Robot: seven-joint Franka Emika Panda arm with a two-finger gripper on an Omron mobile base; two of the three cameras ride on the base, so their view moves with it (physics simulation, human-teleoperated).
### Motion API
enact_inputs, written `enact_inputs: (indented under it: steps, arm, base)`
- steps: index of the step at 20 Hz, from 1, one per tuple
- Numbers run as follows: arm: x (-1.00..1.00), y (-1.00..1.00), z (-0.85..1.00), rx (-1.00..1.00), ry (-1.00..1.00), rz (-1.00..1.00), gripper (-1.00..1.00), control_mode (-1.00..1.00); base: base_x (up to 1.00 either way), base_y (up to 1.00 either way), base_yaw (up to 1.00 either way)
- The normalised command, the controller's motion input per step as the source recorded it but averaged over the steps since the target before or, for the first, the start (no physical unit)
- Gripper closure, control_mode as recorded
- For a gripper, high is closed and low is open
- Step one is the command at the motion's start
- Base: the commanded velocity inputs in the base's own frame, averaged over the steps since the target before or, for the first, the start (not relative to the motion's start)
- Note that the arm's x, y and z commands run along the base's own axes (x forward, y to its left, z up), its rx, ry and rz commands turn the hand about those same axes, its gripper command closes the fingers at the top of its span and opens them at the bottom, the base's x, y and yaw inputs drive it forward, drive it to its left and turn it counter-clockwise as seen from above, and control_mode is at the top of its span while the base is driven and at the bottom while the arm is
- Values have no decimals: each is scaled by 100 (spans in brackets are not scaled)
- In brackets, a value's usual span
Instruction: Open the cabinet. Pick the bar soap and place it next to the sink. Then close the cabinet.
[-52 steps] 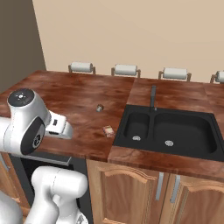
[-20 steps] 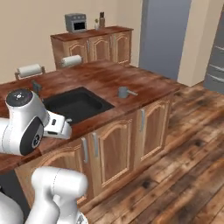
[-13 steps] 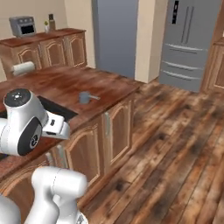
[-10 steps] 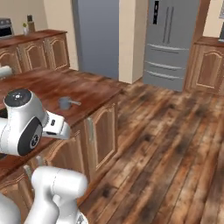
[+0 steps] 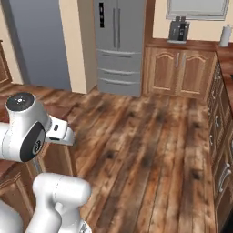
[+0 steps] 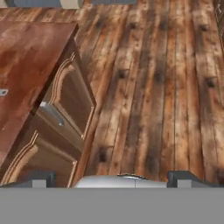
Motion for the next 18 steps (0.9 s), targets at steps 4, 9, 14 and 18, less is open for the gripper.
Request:
enact_inputs:
  steps: [4, 9, 14, 18]
  arm:
    - [0, 0, 0, 0, 0, 0, -100, 100]
    - [0, 0, 0, 0, 0, 0, -100, 100]
    - [0, 0, 0, 0, 0, 0, -100, 100]
    - [0, 0, 0, 0, 0, 0, -100, 100]
  base:
    - [100, -21, -43]
    - [80, -18, -47]
    - [91, -9, -59]
    - [94, -18, -65]
